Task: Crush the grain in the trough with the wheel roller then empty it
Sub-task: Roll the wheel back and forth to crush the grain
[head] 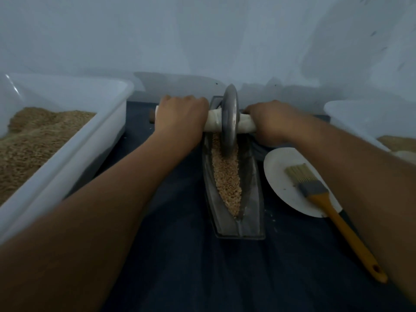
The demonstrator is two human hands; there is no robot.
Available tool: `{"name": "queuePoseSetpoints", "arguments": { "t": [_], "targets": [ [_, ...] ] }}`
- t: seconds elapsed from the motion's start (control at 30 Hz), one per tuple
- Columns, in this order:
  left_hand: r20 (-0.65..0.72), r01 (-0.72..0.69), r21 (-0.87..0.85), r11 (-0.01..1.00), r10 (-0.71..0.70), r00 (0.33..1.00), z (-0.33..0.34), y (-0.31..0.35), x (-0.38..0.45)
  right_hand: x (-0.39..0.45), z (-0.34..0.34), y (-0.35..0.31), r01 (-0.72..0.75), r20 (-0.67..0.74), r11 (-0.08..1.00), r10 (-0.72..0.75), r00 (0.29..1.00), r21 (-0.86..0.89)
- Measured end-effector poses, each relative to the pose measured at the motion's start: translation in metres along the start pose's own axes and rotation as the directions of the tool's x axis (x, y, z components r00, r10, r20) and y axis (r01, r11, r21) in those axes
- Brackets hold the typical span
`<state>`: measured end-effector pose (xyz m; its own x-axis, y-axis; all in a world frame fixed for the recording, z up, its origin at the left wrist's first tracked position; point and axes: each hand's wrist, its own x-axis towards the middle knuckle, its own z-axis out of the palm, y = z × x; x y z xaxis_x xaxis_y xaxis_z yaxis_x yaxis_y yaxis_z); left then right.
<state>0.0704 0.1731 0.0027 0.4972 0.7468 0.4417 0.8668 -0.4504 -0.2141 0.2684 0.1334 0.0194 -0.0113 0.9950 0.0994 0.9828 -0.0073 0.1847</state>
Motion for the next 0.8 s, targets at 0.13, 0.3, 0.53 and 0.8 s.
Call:
{"name": "queuePoseSetpoints", "arguments": {
  "t": [0.13,0.3,0.53,0.8],
  "targets": [
    [-0.028,0.011,0.003,1.0,-0.011,1.0,-0.006,0.005,-0.02,-0.022,0.002,-0.007,-0.021,-0.084,1.0,0.022,0.996,0.015],
    [-0.068,0.0,0.004,1.0,0.0,0.998,-0.02,0.011,-0.052,-0.068,0.002,-0.02,-0.009,-0.168,0.998,0.019,0.986,0.063],
    [-0.044,-0.021,-0.008,1.0,0.021,0.999,-0.047,0.015,-0.091,-0.12,-0.006,-0.037,0.017,-0.259,0.998,-0.003,0.966,0.054],
    [-0.053,-0.014,0.037,0.999,0.016,0.998,-0.056,0.019,-0.109,-0.139,-0.015,-0.041,-0.019,-0.277,1.0,0.025,0.961,0.023]
  ]
}}
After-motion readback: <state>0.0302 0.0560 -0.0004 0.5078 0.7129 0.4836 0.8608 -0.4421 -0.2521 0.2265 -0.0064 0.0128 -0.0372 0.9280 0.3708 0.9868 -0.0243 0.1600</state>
